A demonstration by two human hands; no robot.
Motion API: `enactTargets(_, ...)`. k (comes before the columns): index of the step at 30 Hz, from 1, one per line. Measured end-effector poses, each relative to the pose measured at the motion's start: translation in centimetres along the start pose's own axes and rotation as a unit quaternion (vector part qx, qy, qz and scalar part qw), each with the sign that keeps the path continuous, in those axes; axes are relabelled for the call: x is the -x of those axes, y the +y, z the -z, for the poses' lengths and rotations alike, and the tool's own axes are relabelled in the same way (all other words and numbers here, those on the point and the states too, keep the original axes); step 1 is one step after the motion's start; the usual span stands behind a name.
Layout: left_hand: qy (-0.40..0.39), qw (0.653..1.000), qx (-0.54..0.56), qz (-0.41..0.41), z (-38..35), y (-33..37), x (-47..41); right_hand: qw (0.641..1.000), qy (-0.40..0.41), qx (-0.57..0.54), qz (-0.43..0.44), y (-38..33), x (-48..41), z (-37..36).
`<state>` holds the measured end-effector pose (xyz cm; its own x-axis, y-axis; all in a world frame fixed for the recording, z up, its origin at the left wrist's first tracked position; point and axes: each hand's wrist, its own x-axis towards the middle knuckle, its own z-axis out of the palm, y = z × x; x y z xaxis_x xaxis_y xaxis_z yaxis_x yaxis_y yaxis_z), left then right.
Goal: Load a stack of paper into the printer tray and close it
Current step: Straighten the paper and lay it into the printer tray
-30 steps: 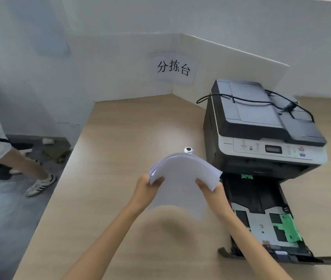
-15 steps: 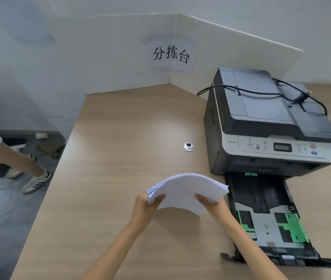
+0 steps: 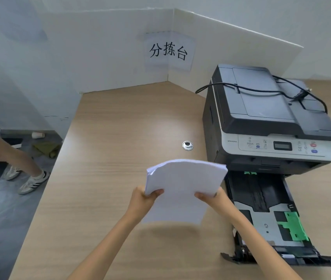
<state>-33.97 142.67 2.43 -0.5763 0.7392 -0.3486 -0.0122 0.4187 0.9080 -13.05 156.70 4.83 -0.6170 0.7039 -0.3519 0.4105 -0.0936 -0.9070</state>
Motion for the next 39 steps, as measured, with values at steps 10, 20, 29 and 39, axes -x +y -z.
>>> enactTargets(10, 0.046, 0.971, 0.231, -0.036, 4.7, 5.7, 1.8, 0.958, -0.127, -0.255, -0.029, -1.9, 1.8, 2.4)
enactTargets(20, 0.053, 0.927, 0.370, -0.015, 4.7, 6.0, 4.0, 0.896, -0.128, -0.423, 0.038, -7.8, 4.1, -0.7)
enactTargets(29, -0.072, 0.940, 0.332, -0.031, 9.1, 6.3, 4.7, 0.967, 0.025, -0.225, 0.120, -8.7, 4.4, -1.1)
enactTargets(39, -0.345, 0.937, 0.008, 0.055, 15.3, 8.7, 2.5, 0.986, -0.026, -0.088, 0.141, -8.3, 5.0, 1.8)
